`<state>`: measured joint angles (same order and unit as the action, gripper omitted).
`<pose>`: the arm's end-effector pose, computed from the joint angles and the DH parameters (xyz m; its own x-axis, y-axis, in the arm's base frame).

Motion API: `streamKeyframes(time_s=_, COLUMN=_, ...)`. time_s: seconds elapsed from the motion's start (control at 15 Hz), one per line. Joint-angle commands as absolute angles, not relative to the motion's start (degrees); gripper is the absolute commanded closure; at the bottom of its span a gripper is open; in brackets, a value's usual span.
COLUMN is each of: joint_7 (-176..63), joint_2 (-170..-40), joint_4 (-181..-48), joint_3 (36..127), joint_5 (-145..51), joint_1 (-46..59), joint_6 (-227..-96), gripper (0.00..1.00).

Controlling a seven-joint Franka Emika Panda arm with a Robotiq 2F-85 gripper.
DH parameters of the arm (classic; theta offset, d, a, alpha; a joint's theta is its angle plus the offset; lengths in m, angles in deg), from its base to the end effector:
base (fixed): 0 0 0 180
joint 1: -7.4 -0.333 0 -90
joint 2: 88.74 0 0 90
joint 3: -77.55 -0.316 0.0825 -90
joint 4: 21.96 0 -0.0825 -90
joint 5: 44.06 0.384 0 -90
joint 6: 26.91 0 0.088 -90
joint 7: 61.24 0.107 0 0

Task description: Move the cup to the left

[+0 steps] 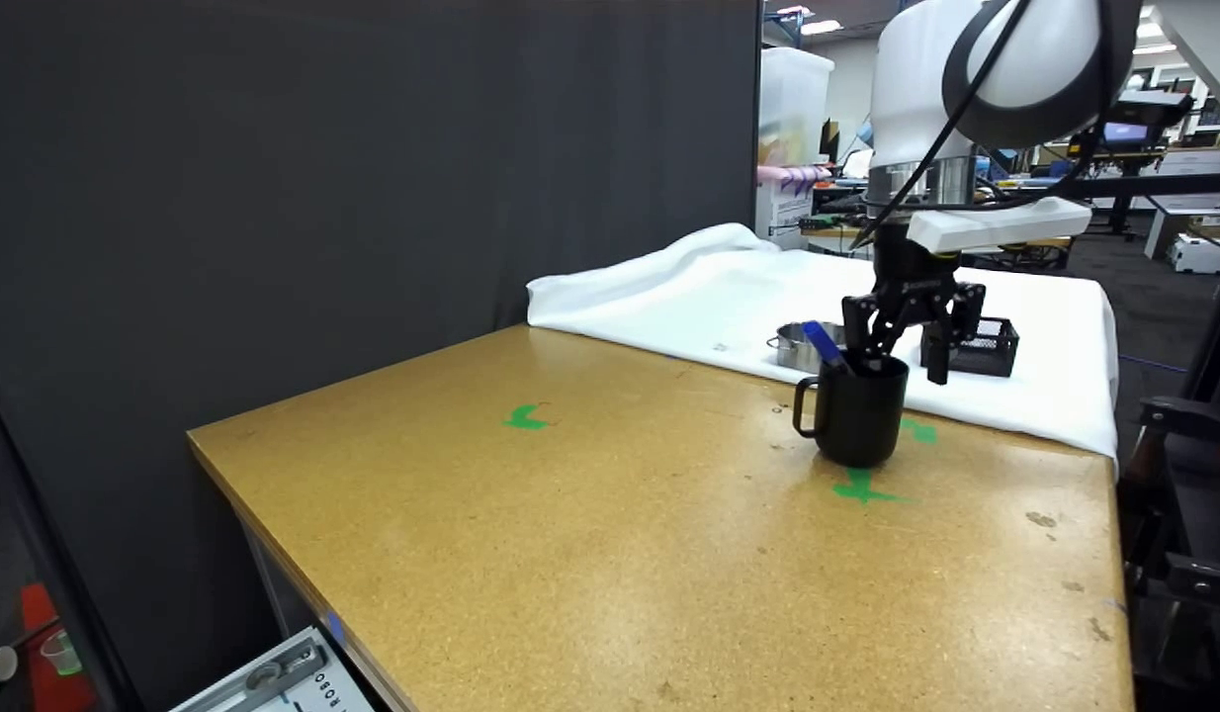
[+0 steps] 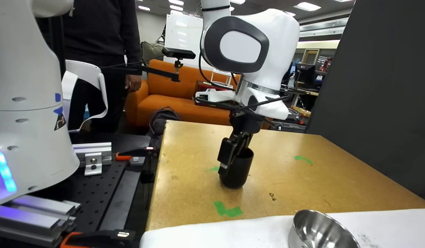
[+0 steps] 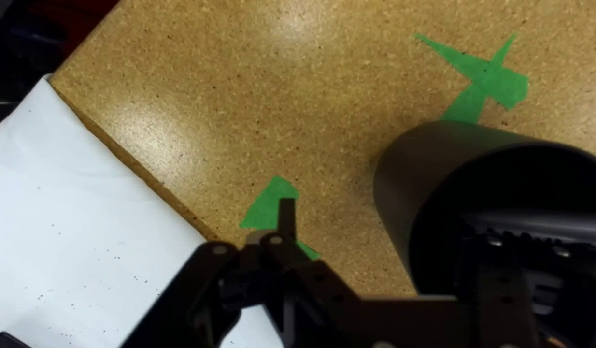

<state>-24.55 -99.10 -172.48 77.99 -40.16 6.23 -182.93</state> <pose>0.4202 0.0027 0.1791 0.7672 -0.6362 -0.0809 -0.6358 -0.7711 0.0342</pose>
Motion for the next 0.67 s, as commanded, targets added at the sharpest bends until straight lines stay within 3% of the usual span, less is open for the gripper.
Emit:
streamKeyframes(time_s=0.0, joint_7=-24.6, joint_2=-100.4, joint_4=-171.6, joint_3=79.7, joint_5=-41.1, joint_1=4.6, joint_6=-184.2, gripper=0.62)
streamKeyframes(time_s=0.27, joint_7=-24.2, joint_2=-100.9, joint_4=-171.2, joint_3=80.2, joint_5=-41.7, joint_1=3.4, joint_6=-184.4, gripper=0.9)
streamKeyframes(time_s=0.4, joint_7=-24.2, joint_2=-101.0, joint_4=-171.0, joint_3=80.2, joint_5=-41.8, joint_1=2.8, joint_6=-184.6, gripper=1.0)
streamKeyframes(time_s=0.6, joint_7=-24.4, joint_2=-100.8, joint_4=-170.8, joint_3=80.2, joint_5=-41.8, joint_1=2.3, joint_6=-185.1, gripper=0.99)
